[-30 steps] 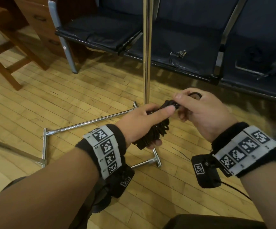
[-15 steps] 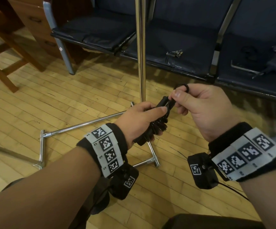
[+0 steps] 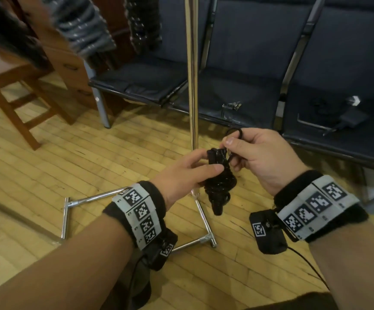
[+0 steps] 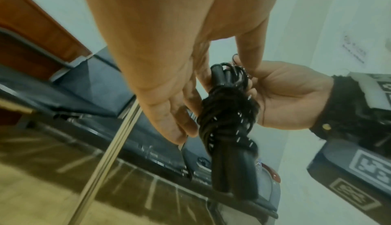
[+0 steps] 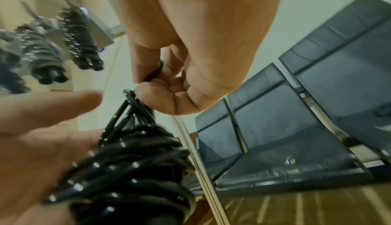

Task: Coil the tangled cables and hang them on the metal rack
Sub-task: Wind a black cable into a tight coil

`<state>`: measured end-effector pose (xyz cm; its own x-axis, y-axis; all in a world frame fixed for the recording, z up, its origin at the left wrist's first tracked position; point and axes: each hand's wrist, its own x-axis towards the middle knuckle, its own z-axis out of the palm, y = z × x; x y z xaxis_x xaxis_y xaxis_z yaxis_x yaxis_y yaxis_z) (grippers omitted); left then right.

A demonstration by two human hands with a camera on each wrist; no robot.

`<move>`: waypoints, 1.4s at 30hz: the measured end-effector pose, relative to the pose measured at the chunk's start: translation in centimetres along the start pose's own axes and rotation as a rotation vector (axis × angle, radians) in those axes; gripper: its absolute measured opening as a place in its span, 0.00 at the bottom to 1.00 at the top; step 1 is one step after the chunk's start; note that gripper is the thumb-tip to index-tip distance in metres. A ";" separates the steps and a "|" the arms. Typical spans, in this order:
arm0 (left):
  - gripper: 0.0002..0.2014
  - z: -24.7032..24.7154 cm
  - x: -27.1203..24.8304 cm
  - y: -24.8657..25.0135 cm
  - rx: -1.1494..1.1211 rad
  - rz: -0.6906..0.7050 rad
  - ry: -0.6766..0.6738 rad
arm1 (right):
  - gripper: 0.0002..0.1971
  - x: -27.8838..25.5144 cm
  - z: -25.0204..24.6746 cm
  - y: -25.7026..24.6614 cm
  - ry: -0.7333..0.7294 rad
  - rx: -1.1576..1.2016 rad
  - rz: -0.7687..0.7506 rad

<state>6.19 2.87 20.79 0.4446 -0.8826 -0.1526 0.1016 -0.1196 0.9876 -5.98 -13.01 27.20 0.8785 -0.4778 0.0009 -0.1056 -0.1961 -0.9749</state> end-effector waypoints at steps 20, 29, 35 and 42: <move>0.04 -5.0 -16.2 22.9 0.204 0.495 0.387 | 0.02 -4.8 8.3 -26.2 -0.121 -0.134 -0.427; 0.09 -9.9 -23.4 25.9 0.161 0.536 0.583 | 0.06 -5.7 16.2 -30.0 -0.119 -0.096 -0.476; 0.09 -13.9 -24.4 26.8 0.198 0.520 0.749 | 0.11 -4.6 19.9 -31.1 -0.105 -0.115 -0.439; 0.07 -16.7 -23.9 27.4 0.019 0.522 0.788 | 0.14 -2.1 21.5 -32.0 0.027 -0.172 -0.448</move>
<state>13.19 28.30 50.91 0.9036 -0.2664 0.3356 -0.2919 0.1905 0.9373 5.62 12.69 53.61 0.8428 -0.3355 0.4210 0.2033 -0.5257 -0.8260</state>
